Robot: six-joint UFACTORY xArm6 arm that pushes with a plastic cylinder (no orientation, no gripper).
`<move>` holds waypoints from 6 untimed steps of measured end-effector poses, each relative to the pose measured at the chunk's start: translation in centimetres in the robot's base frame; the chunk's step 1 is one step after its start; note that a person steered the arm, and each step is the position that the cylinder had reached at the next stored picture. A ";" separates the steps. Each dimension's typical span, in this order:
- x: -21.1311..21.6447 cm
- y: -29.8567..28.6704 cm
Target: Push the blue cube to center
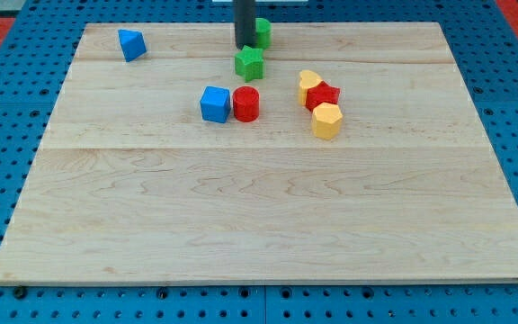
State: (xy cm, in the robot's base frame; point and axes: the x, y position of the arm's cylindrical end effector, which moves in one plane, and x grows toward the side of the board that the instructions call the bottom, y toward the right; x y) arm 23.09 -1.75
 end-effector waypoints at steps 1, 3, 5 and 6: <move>-0.5 -1.4; -0.2 -3.2; 0.0 -4.5; 3.1 -5.4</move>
